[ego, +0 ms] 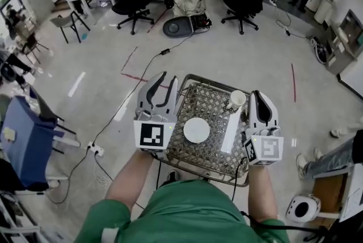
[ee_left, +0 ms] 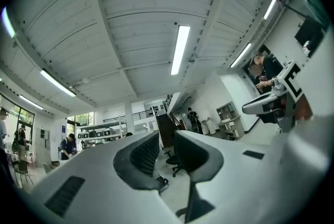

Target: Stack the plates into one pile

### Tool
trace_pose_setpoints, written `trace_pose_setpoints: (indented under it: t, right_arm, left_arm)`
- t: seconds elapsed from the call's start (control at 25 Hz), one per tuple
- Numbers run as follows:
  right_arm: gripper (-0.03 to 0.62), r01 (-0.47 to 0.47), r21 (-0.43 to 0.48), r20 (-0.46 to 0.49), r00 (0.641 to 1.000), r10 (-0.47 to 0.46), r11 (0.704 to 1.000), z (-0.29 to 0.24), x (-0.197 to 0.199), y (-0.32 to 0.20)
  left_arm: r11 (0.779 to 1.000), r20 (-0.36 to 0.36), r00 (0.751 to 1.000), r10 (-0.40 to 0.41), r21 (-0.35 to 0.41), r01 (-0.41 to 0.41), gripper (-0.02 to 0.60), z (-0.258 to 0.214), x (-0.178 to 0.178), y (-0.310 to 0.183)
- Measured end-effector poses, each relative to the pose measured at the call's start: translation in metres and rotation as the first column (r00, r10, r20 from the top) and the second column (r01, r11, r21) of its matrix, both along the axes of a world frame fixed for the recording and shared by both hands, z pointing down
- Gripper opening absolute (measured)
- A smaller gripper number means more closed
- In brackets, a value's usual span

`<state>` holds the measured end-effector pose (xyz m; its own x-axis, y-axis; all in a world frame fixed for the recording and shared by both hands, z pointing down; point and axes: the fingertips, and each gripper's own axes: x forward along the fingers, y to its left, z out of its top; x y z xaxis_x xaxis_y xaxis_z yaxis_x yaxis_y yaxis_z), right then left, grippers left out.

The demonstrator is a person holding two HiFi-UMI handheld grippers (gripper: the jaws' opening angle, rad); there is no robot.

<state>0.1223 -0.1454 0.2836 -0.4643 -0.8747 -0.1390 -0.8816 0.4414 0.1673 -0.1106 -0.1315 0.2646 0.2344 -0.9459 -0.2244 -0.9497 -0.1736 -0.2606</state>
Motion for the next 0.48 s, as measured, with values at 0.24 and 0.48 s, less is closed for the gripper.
trace_pose_setpoints:
  t: [0.24, 0.48]
  right_arm:
    - [0.041, 0.017, 0.012, 0.036, 0.999, -0.017, 1.0, -0.007, 0.004, 0.007]
    - [0.041, 0.021, -0.004, 0.123, 0.992, -0.02, 1.0, -0.019, 0.02, -0.002]
  left_arm:
    - [1.0, -0.012, 1.0, -0.016, 0.008, 0.016, 0.104, -0.003, 0.0, 0.01]
    - [0.999, -0.016, 0.999, -0.036, -0.009, 0.035, 0.104, -0.008, 0.007, 0.008]
